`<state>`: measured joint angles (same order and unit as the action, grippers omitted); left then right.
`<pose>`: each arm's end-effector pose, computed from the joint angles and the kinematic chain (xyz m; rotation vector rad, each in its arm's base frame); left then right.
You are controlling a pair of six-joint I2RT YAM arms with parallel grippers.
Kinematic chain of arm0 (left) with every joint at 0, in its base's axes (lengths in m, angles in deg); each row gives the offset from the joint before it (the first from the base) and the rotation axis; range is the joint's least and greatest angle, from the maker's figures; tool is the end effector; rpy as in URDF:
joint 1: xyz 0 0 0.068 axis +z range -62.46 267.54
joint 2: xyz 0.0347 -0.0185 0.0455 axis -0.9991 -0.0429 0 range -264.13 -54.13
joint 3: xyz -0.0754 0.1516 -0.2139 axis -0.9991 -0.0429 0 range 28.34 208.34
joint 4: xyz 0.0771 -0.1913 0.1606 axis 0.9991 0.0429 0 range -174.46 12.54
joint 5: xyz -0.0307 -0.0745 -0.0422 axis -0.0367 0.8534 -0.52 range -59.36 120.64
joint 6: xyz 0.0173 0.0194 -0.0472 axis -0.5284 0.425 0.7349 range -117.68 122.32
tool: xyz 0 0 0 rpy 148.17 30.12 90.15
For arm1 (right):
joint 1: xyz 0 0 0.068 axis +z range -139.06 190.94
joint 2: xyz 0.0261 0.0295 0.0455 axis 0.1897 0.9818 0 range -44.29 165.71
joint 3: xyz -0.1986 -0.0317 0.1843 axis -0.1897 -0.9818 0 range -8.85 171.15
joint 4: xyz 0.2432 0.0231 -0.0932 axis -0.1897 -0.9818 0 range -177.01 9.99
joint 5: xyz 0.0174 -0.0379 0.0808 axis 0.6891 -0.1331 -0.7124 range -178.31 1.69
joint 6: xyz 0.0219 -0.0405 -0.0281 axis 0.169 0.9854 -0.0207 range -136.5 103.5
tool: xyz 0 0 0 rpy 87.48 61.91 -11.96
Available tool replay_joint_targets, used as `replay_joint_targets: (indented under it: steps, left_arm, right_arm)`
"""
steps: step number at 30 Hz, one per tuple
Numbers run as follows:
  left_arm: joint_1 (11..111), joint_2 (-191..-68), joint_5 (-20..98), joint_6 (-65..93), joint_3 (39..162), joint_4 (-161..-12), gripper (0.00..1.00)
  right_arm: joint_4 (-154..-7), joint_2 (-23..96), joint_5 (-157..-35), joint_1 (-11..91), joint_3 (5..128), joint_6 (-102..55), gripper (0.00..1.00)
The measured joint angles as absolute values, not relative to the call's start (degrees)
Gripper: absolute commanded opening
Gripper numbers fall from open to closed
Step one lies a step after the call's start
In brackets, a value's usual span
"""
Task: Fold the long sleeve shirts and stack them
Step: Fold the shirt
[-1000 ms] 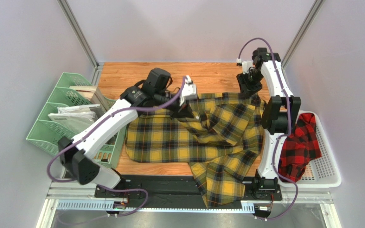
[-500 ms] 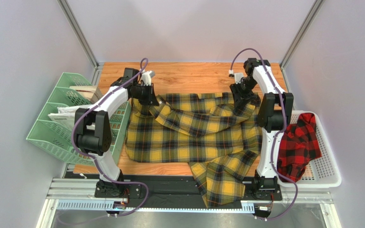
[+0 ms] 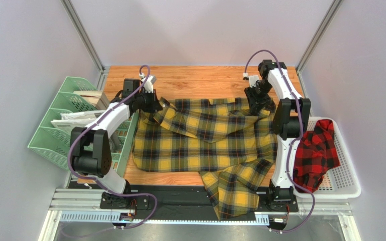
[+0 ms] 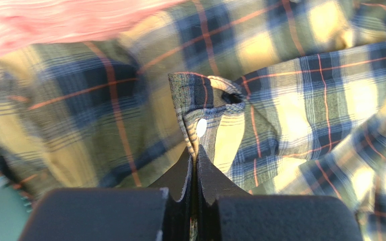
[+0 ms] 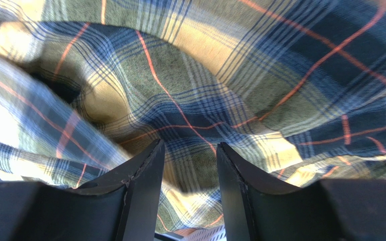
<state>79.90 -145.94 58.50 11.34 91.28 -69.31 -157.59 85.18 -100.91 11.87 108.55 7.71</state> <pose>0.3424 -0.0627 0.2383 0.2165 2.3251 -0.7124 0.4404 0.0150 0.2160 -0.6698 2.9997 0.3303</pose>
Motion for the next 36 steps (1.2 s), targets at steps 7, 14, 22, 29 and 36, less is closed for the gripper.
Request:
replay_joint_targets:
  steps: [7,14,22,29,36]
  left_arm:
    - [80.2,-146.7,52.7,10.4,90.6,-69.7,0.16]
    - [80.2,-149.7,48.1,6.3,94.7,-62.1,0.59]
    - [72.2,-145.5,45.9,-5.7,99.8,-54.0,0.58]
    - [69.2,-155.8,45.2,-9.0,107.4,-45.6,0.55]
    - [70.7,-169.9,43.4,-9.7,112.5,-38.6,0.50]
  right_arm:
    - [-157.5,85.2,-100.8,11.9,112.2,7.3,0.48]
    - [-157.5,84.4,-102.2,11.9,113.3,7.8,0.49]
    - [-157.6,74.6,-100.2,15.6,104.3,9.3,0.43]
    - [-157.5,78.1,-97.6,17.5,100.7,8.7,0.42]
    - [-155.2,85.4,-94.3,17.0,100.6,7.8,0.40]
